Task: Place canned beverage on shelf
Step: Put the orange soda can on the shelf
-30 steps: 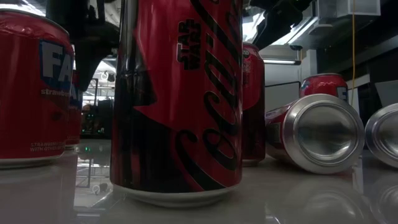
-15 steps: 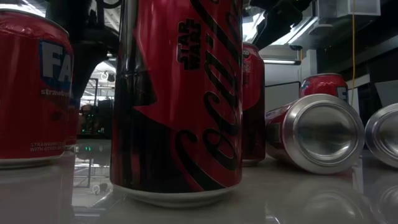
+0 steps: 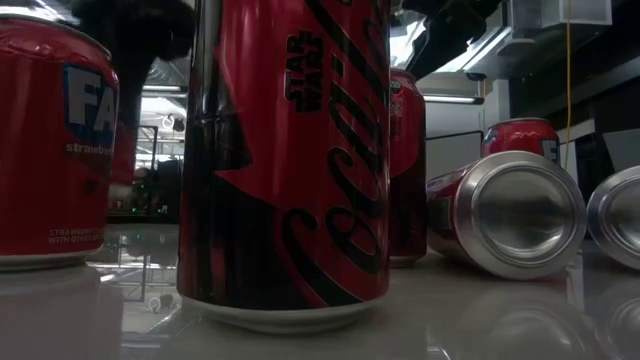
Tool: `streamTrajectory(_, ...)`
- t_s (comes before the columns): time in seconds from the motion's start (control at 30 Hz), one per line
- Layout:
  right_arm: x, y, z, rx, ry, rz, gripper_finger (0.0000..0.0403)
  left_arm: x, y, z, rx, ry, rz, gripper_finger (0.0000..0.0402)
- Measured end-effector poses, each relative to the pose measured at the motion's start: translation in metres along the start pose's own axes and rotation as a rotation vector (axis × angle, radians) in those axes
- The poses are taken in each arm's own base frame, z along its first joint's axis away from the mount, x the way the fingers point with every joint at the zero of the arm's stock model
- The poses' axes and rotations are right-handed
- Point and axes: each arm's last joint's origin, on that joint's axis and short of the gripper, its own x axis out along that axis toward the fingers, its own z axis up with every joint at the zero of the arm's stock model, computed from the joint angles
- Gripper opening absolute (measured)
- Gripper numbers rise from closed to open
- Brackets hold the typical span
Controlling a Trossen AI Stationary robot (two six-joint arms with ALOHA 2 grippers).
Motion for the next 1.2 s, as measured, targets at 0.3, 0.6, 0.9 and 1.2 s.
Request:
streamTrajectory(0.3, 0.0, 0.0, 0.0, 0.0, 0.001, 0.0, 0.0342, -0.058, 0.018, 0.028, 0.137, -0.066, -0.023, 0.0279)
streamTrajectory(0.6, 0.0, 0.0, 0.0, 0.0, 0.0, 0.0, 0.0342, -0.091, 0.039, 0.07, 0.147, -0.198, -0.07, 0.0278)
streamTrajectory(0.9, 0.0, 0.0, 0.0, 0.0, 0.0, 0.0, 0.0342, -0.096, 0.063, 0.1, 0.143, -0.249, -0.017, 0.0278)
streamTrajectory(1.2, 0.0, 0.0, 0.0, 0.0, 0.0, 0.0, 0.0342, -0.097, 0.081, 0.149, 0.106, -0.438, -0.034, 0.0278)
